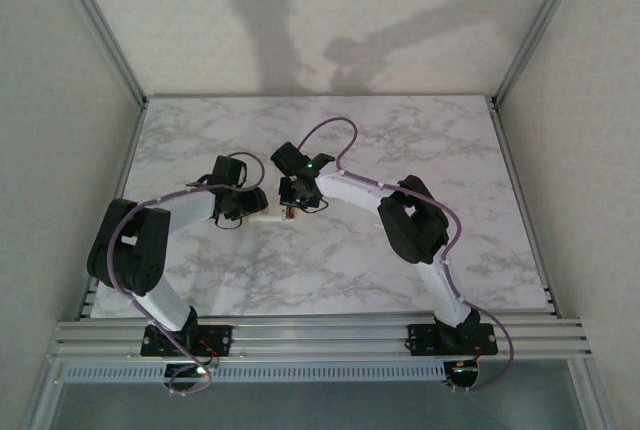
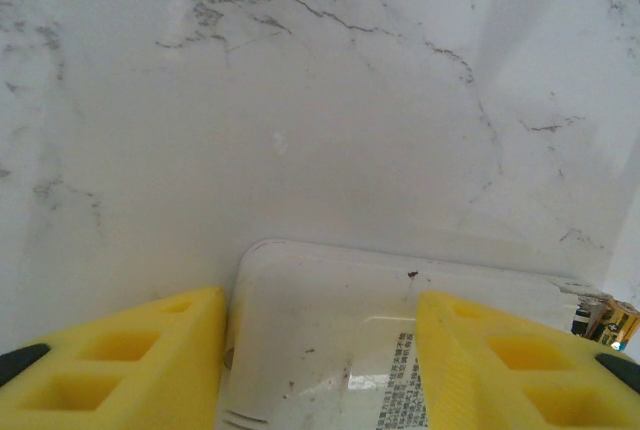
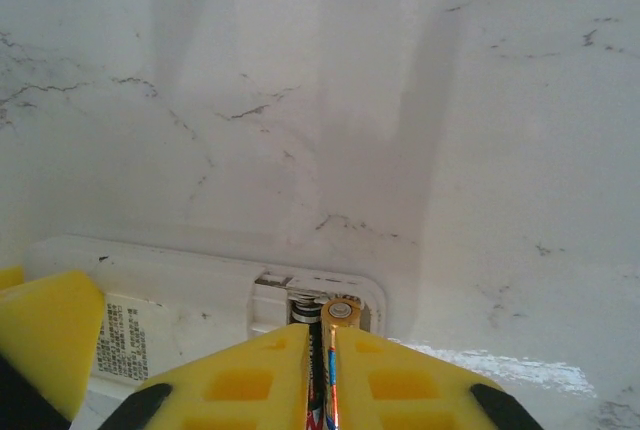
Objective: Load the batteries into the remote control
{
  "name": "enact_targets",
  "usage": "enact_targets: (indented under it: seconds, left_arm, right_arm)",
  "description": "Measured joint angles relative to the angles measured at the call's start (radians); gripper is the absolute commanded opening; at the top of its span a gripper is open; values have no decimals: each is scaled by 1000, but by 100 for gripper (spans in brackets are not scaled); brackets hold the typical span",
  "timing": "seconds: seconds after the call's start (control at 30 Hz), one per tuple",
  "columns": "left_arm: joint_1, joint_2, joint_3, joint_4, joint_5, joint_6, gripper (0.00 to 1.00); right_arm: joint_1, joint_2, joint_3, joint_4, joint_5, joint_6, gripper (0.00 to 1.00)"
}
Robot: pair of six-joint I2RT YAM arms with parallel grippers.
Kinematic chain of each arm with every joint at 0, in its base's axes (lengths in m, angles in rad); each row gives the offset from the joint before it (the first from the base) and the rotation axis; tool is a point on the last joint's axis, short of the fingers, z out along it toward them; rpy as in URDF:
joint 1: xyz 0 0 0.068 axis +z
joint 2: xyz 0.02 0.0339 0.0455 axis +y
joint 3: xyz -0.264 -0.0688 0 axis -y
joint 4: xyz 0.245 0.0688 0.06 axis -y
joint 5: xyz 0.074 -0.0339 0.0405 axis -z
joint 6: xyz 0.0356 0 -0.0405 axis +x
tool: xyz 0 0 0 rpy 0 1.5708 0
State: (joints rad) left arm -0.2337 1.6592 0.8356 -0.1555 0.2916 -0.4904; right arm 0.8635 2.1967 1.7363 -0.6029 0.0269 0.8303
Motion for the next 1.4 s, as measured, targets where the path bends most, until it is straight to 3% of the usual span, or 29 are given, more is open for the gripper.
enact_targets:
  seconds: [0.7,1.07,1.2,1.4]
  left_arm:
    - [0,0,0,0,0,0,51]
    - [0,-20,-39,49,-2,-19,51]
    - [-1,-34,-58,68,-2,-32,57]
    - [-10,-72,-60,25,-1,-43,74]
  right_arm:
    - [17,0,-38,16,6,7,13]
    - [39,-8,-91,56,32,111,17]
    - [39,-11,-90,59,33,106,18]
    - [59,-14,-48,-46,22,27,25]
